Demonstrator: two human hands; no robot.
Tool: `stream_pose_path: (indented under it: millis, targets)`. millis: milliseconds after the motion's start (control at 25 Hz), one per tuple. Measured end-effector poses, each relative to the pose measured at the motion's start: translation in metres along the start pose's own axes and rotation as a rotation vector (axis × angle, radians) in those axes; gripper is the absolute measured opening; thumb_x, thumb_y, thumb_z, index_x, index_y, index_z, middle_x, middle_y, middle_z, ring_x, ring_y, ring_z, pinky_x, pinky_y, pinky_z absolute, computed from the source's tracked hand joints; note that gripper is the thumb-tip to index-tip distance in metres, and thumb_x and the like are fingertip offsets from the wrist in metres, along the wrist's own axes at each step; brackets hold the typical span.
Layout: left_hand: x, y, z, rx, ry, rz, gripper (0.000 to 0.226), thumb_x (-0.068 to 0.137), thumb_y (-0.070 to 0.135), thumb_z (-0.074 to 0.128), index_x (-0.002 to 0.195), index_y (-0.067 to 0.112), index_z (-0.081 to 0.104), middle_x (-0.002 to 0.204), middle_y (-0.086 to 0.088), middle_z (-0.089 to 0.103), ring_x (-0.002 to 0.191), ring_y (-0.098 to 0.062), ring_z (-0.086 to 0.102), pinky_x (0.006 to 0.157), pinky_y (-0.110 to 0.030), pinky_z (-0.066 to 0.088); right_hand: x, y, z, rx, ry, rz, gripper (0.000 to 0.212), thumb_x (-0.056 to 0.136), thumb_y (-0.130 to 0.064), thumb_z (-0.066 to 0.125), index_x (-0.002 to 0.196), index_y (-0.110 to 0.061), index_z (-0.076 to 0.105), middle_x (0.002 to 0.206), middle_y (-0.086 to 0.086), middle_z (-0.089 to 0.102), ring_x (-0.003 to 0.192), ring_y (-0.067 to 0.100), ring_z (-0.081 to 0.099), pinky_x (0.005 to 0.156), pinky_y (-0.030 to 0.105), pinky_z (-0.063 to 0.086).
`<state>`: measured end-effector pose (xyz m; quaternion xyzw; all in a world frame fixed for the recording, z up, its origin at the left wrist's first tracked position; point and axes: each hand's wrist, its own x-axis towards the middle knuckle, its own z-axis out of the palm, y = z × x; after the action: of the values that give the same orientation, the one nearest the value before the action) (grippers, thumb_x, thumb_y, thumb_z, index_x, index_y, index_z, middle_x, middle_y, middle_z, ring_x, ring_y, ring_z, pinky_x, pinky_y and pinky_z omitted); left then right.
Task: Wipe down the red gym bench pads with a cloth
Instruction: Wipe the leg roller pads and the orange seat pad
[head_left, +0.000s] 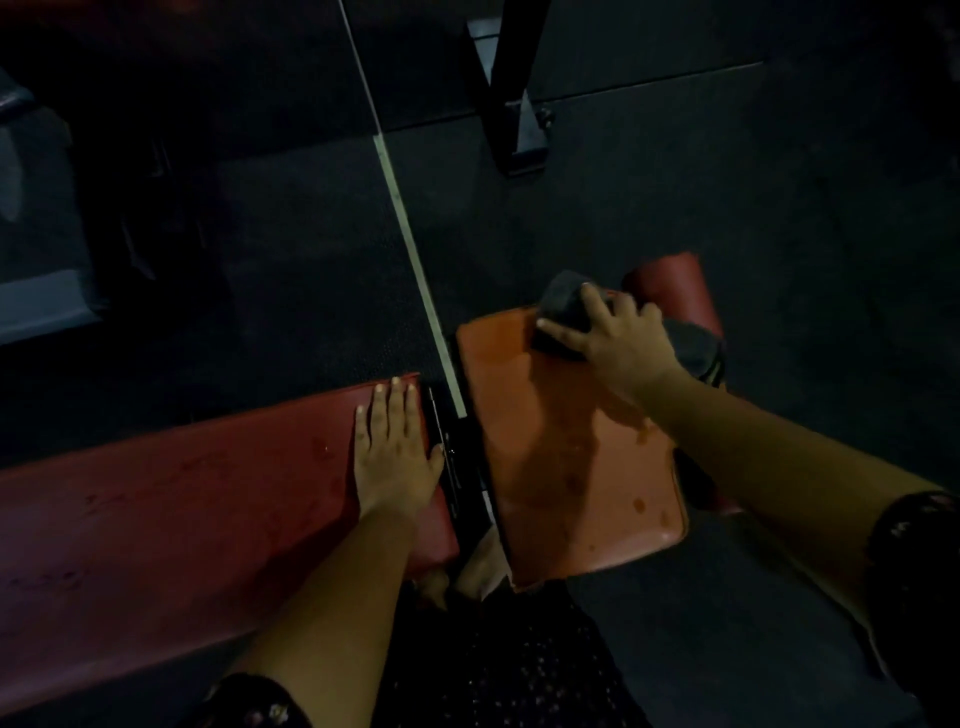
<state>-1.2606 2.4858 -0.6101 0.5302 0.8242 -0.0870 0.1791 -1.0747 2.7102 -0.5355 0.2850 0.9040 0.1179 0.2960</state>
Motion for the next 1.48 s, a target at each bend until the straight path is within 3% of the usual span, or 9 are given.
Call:
stream_pose_path:
  millis: [200, 320, 560, 680, 800, 880, 1080, 1240, 1480]
  targets:
    - [-0.004, 0.0, 0.002, -0.036, -0.001, -0.004, 0.083, 0.098, 0.05, 0.036, 0.151, 0.01, -0.014, 0.163, -0.011, -0.012, 0.149, -0.027, -0.013, 0.117, -0.043, -0.014, -0.012, 0.017, 0.013, 0.393, -0.216, 0.583, 0.063, 0.099, -0.023, 0.039, 0.149, -0.052, 0.012, 0.144, 0.015, 0.029, 0.115, 0.04, 0.042, 0.089, 0.052, 0.045]
    - [-0.004, 0.004, -0.001, -0.046, -0.012, -0.023, 0.082, 0.098, 0.05, 0.035, 0.153, 0.01, -0.011, 0.163, -0.01, -0.013, 0.149, -0.026, -0.015, 0.12, -0.044, -0.01, 0.004, -0.028, -0.007, 0.634, -0.234, 0.756, 0.067, 0.096, -0.019, 0.042, 0.151, -0.044, 0.015, 0.143, 0.017, 0.028, 0.118, 0.04, 0.041, 0.089, 0.052, 0.043]
    - [-0.01, -0.011, 0.007, -0.054, 0.127, 0.081, 0.084, 0.085, 0.045, 0.055, 0.154, 0.015, 0.017, 0.16, -0.007, 0.01, 0.145, -0.032, 0.016, 0.118, -0.046, 0.005, 0.032, -0.145, -0.057, 0.343, -0.066, 0.237, 0.06, 0.101, -0.025, 0.039, 0.153, -0.03, 0.013, 0.149, 0.029, 0.015, 0.119, 0.045, 0.039, 0.083, 0.046, 0.047]
    - [-0.022, -0.006, 0.01, -0.036, 0.087, 0.114, 0.089, 0.087, 0.039, 0.06, 0.154, 0.014, 0.008, 0.162, -0.009, 0.008, 0.146, -0.032, 0.017, 0.119, -0.046, 0.009, 0.006, -0.16, -0.046, 0.143, -0.066, -0.014, 0.055, 0.102, -0.029, 0.035, 0.153, -0.029, 0.015, 0.151, 0.029, 0.013, 0.116, 0.045, 0.042, 0.081, 0.046, 0.046]
    - [-0.035, 0.013, 0.005, 0.002, -0.053, 0.021, 0.079, 0.1, 0.041, 0.037, 0.148, 0.012, -0.02, 0.163, -0.011, -0.013, 0.15, -0.029, -0.009, 0.119, -0.045, -0.008, -0.025, -0.118, -0.027, 0.154, -0.032, 0.031, 0.068, 0.097, -0.036, 0.045, 0.153, -0.036, 0.007, 0.154, 0.024, 0.008, 0.119, 0.043, 0.04, 0.085, 0.047, 0.044]
    - [-0.039, 0.017, 0.003, 0.032, -0.087, 0.0, 0.076, 0.102, 0.042, 0.031, 0.148, 0.01, -0.021, 0.16, -0.012, -0.021, 0.148, -0.029, -0.017, 0.118, -0.045, -0.011, -0.039, -0.075, -0.01, 0.189, -0.074, 0.182, 0.074, 0.096, -0.032, 0.047, 0.151, -0.044, -0.001, 0.154, 0.02, 0.008, 0.119, 0.039, 0.04, 0.088, 0.046, 0.043]
    - [-0.042, 0.013, 0.005, 0.045, -0.092, -0.001, 0.076, 0.103, 0.044, 0.028, 0.151, 0.008, -0.017, 0.158, -0.011, -0.026, 0.148, -0.028, -0.017, 0.118, -0.044, -0.011, -0.057, -0.026, 0.023, 0.348, -0.145, 0.488, 0.066, 0.1, -0.024, 0.038, 0.148, -0.054, 0.005, 0.151, 0.014, 0.019, 0.104, 0.034, 0.047, 0.079, 0.042, 0.048]
    - [-0.047, 0.004, 0.017, 0.122, -0.042, 0.057, 0.076, 0.103, 0.051, 0.023, 0.15, 0.009, -0.019, 0.159, -0.01, -0.024, 0.149, -0.031, -0.013, 0.117, -0.046, -0.01, -0.049, -0.067, 0.007, 0.637, -0.19, 0.683, 0.073, 0.095, -0.022, 0.047, 0.151, -0.047, 0.008, 0.154, 0.019, 0.008, 0.119, 0.039, 0.041, 0.088, 0.047, 0.049]
    - [-0.053, 0.018, 0.027, 0.029, 0.029, -0.057, 0.071, 0.103, 0.04, 0.03, 0.151, 0.011, -0.014, 0.163, -0.008, -0.01, 0.15, -0.028, -0.008, 0.118, -0.045, -0.009, -0.019, -0.147, -0.025, 0.43, -0.014, 0.301, 0.064, 0.099, -0.023, 0.042, 0.154, -0.035, 0.01, 0.153, 0.026, 0.01, 0.124, 0.044, 0.035, 0.083, 0.05, 0.047]
